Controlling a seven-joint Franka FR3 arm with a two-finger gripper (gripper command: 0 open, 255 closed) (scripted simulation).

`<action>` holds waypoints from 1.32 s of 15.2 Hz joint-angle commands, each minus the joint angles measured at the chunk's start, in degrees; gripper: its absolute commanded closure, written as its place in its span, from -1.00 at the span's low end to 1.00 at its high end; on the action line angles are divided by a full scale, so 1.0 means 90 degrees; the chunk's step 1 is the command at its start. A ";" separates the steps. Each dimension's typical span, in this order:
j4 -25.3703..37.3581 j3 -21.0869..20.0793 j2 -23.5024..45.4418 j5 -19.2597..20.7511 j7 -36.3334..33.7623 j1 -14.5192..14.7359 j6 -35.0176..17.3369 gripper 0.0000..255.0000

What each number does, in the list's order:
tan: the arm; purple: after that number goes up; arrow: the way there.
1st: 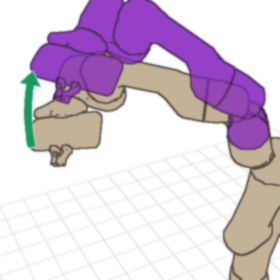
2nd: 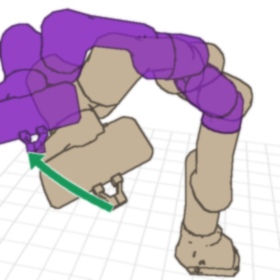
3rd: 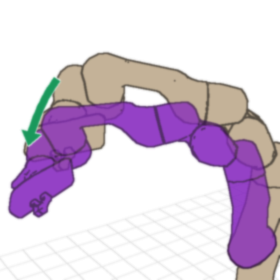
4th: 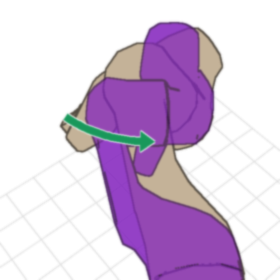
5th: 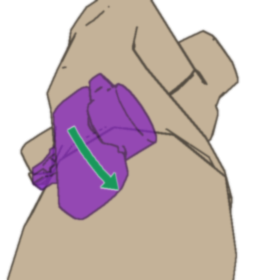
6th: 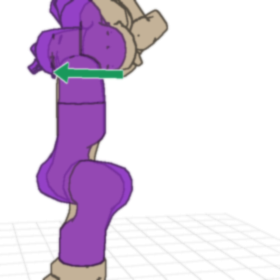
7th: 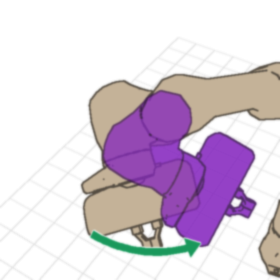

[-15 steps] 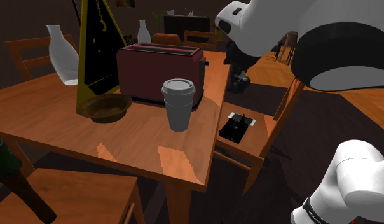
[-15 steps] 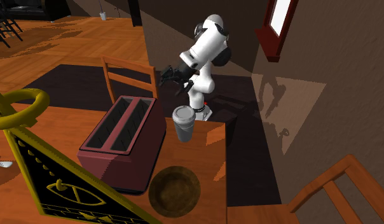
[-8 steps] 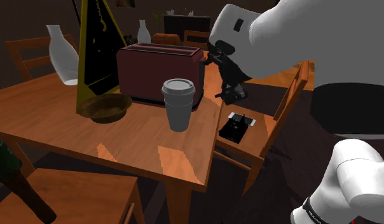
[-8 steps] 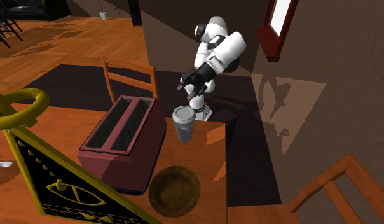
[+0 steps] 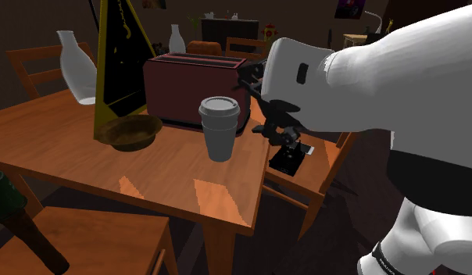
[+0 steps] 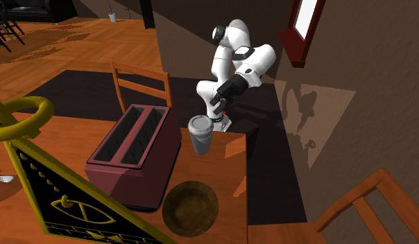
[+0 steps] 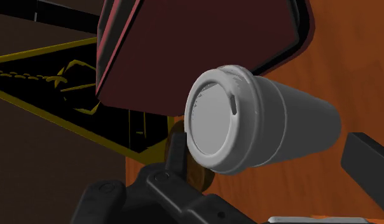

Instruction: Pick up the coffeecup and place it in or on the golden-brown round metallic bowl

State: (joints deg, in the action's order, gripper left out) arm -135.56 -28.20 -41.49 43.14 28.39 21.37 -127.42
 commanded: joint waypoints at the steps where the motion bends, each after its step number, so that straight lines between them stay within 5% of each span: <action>1: -0.0031 0.0019 0.0096 0.0108 -0.0056 -0.0081 -0.0160 -1.00; 12: -0.0060 0.0058 0.0221 0.0242 -0.0129 -0.0197 -0.0351 -1.00; 13: -0.0060 0.0058 0.0221 0.0242 -0.0129 -0.0197 -0.0351 1.00; 20: -0.0056 0.0057 0.0223 0.0241 -0.0128 -0.0197 -0.0348 1.00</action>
State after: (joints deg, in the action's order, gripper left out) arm -136.03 -27.68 -39.50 45.33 27.24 19.60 -130.56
